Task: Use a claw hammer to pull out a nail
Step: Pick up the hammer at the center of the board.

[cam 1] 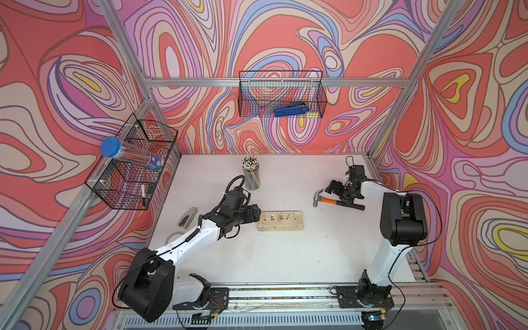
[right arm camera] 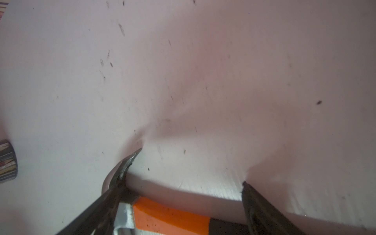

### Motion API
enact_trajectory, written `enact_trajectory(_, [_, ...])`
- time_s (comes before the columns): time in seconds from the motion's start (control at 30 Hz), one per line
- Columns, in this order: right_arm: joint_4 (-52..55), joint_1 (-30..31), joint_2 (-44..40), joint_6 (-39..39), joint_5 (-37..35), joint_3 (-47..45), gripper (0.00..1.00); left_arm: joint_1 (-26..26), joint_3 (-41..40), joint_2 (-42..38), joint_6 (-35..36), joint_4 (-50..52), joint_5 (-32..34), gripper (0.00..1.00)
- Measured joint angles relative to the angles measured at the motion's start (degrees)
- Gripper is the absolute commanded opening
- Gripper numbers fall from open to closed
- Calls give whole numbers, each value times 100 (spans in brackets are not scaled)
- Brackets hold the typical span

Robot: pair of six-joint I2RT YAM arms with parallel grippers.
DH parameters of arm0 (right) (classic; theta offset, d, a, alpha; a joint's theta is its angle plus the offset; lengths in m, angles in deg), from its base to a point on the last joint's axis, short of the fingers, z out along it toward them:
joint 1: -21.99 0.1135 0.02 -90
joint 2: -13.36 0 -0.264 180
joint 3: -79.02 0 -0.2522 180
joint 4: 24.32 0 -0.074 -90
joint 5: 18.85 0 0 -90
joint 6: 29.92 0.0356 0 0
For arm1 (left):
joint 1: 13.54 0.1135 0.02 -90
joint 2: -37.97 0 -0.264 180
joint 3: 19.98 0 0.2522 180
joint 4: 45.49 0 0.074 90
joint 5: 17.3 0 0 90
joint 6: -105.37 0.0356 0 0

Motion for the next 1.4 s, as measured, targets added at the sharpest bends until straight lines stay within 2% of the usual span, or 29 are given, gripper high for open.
enact_trajectory(0.27, [-20, 0, -640, 131, 323, -852, 91, -72, 17, 271, -81, -85, -11, 82])
enact_trajectory(0.57, [354, 275, -1180, 184, 404, -1436, 79, -184, 199, 715, -151, -227, -96, 81])
enact_trajectory(0.77, [999, 903, -1169, 96, -105, -1298, 65, -269, 328, 887, -212, -232, -133, 81])
enact_trajectory(0.87, [1340, 1134, -1051, 46, -402, -1113, 62, -302, 369, 914, -234, -249, -136, 81])
enact_trajectory(1.17, [1906, 1552, -566, -144, -1257, -492, 52, -363, 369, 914, -271, -251, -133, 81])
enact_trajectory(1.33, [2107, 1663, -378, -210, -1504, -256, 48, -369, 369, 914, -278, -251, -131, 81])
enact_trajectory(1.4, [2118, 1674, -313, -240, -1561, -184, 44, -369, 369, 914, -278, -251, -131, 81])
